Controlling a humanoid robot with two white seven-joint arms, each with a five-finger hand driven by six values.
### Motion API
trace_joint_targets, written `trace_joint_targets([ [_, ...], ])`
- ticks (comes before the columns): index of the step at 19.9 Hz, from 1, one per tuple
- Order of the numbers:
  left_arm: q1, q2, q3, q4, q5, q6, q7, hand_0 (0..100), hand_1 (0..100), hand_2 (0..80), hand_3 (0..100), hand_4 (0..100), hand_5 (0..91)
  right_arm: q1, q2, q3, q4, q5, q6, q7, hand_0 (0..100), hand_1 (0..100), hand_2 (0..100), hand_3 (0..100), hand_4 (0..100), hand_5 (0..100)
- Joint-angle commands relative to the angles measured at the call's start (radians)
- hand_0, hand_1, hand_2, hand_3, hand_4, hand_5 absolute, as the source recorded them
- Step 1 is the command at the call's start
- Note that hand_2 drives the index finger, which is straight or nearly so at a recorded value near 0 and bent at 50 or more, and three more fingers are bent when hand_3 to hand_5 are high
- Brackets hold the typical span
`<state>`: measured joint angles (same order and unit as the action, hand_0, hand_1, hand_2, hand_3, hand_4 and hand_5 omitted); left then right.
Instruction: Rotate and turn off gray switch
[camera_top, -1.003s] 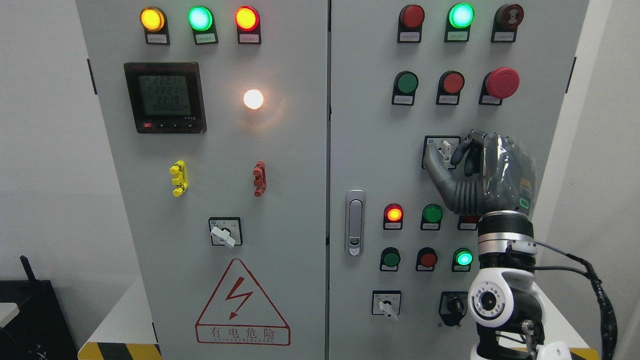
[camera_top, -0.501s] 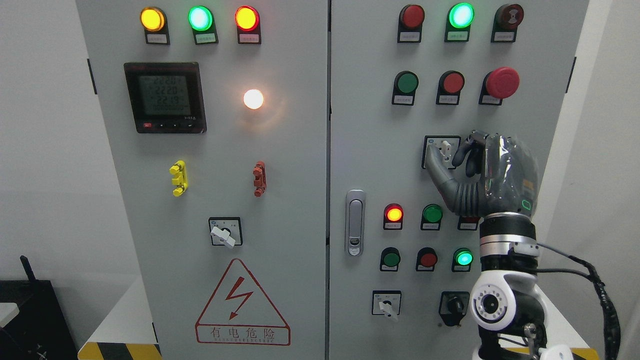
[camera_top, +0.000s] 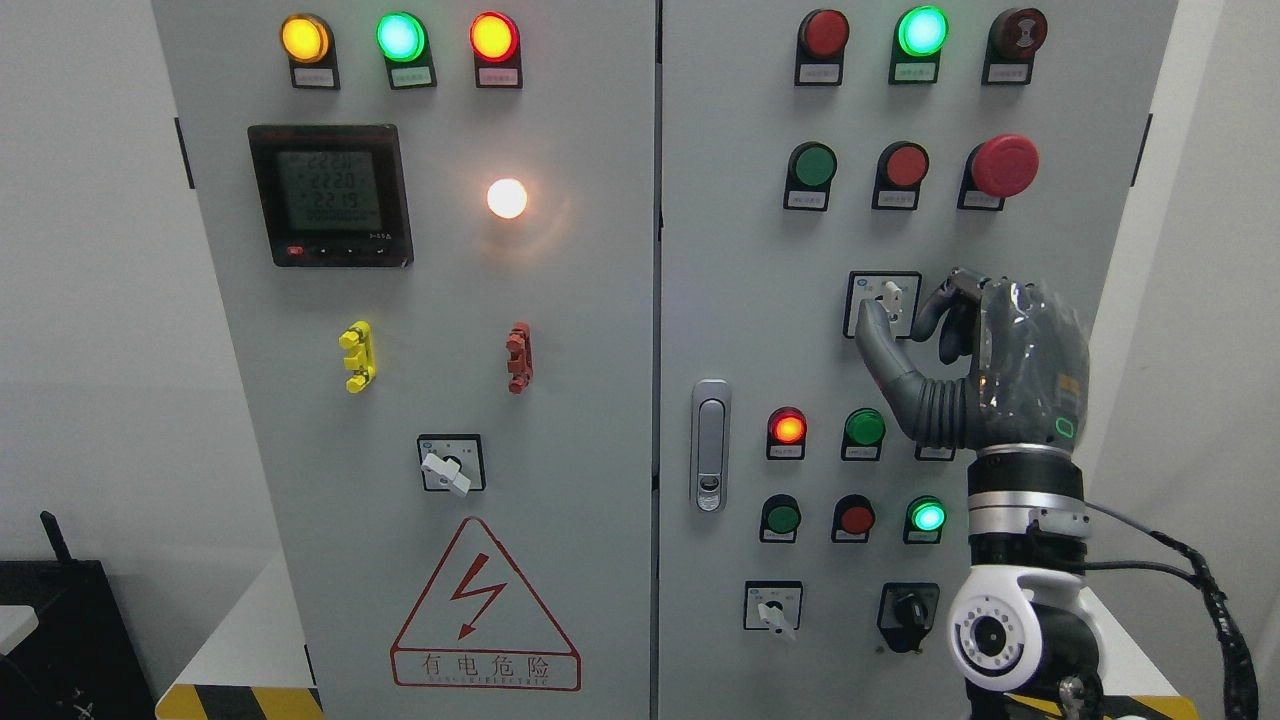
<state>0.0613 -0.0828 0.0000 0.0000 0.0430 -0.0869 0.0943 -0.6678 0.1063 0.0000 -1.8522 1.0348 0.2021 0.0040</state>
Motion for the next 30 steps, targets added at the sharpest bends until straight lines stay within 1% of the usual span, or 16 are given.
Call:
trace_joint_targets([
  [1, 0.000, 0.000, -0.002, 0.014, 0.000, -0.001, -0.002, 12, 39, 0.0, 0, 0, 0.0, 0.051, 0.003, 0.002, -0.116, -0.005, -0.036, -0.006, 28, 38, 76, 100, 95, 100],
  [3, 0.000, 0.000, -0.002, 0.014, 0.000, -0.001, -0.001, 12, 39, 0.0, 0, 0, 0.0, 0.079, 0.007, -0.018, -0.151, -0.007, -0.088, -0.006, 28, 37, 75, 100, 94, 100],
  [6, 0.000, 0.000, -0.002, 0.014, 0.000, -0.001, -0.002, 12, 39, 0.0, 0, 0, 0.0, 0.108, 0.019, -0.052, -0.180, -0.009, -0.161, -0.006, 29, 35, 68, 100, 98, 100],
  [9, 0.000, 0.000, -0.002, 0.014, 0.000, -0.001, -0.001, 12, 39, 0.0, 0, 0, 0.0, 0.143, 0.018, -0.074, -0.188, -0.024, -0.199, -0.006, 28, 35, 61, 98, 93, 93],
  [10, 0.000, 0.000, -0.002, 0.014, 0.000, -0.001, -0.001, 12, 39, 0.0, 0, 0, 0.0, 0.154, 0.018, -0.080, -0.196, -0.039, -0.213, -0.006, 28, 34, 58, 94, 87, 80],
  [12, 0.000, 0.000, -0.002, 0.014, 0.000, -0.001, -0.001, 12, 39, 0.0, 0, 0, 0.0, 0.168, 0.018, -0.101, -0.205, -0.062, -0.248, -0.006, 28, 35, 57, 88, 78, 67],
  [13, 0.000, 0.000, -0.002, 0.014, 0.000, -0.001, -0.002, 12, 39, 0.0, 0, 0, 0.0, 0.174, 0.018, -0.107, -0.208, -0.073, -0.274, -0.006, 29, 35, 55, 81, 71, 57],
  [14, 0.000, 0.000, -0.002, 0.014, 0.000, -0.001, -0.001, 12, 39, 0.0, 0, 0, 0.0, 0.175, 0.018, -0.117, -0.208, -0.082, -0.299, -0.006, 29, 35, 54, 76, 64, 50],
  [15, 0.000, 0.000, -0.002, 0.014, 0.000, -0.001, -0.001, 12, 39, 0.0, 0, 0, 0.0, 0.175, 0.018, -0.127, -0.208, -0.087, -0.315, -0.006, 29, 35, 53, 72, 60, 46],
  [16, 0.000, 0.000, -0.002, 0.014, 0.000, -0.001, -0.001, 12, 39, 0.0, 0, 0, 0.0, 0.177, 0.018, -0.133, -0.208, -0.088, -0.328, -0.006, 29, 35, 51, 66, 53, 39],
  [17, 0.000, 0.000, -0.002, 0.014, 0.000, -0.001, -0.002, 12, 39, 0.0, 0, 0, 0.0, 0.180, 0.016, -0.140, -0.208, -0.088, -0.337, -0.004, 29, 36, 48, 58, 45, 31],
  [18, 0.000, 0.000, -0.002, 0.014, 0.000, -0.001, -0.001, 12, 39, 0.0, 0, 0, 0.0, 0.191, 0.015, -0.149, -0.208, -0.088, -0.349, -0.004, 29, 36, 47, 55, 42, 29],
  [20, 0.000, 0.000, -0.002, 0.014, 0.000, -0.001, -0.001, 12, 39, 0.0, 0, 0, 0.0, 0.197, 0.015, -0.153, -0.208, -0.088, -0.384, -0.001, 29, 35, 41, 44, 32, 20],
  [22, 0.000, 0.000, -0.002, 0.014, 0.000, -0.001, -0.002, 12, 39, 0.0, 0, 0, 0.0, 0.198, 0.015, -0.173, -0.208, -0.090, -0.408, 0.005, 31, 33, 27, 28, 16, 8],
  [24, 0.000, 0.000, -0.002, 0.014, 0.000, -0.001, -0.001, 12, 39, 0.0, 0, 0, 0.0, 0.204, 0.013, -0.178, -0.208, -0.093, -0.415, 0.013, 32, 32, 19, 20, 9, 1],
  [30, 0.000, 0.000, -0.002, 0.014, 0.000, -0.001, -0.001, 12, 39, 0.0, 0, 0, 0.0, 0.217, 0.015, -0.176, -0.208, -0.093, -0.425, 0.014, 31, 32, 14, 14, 3, 0],
])
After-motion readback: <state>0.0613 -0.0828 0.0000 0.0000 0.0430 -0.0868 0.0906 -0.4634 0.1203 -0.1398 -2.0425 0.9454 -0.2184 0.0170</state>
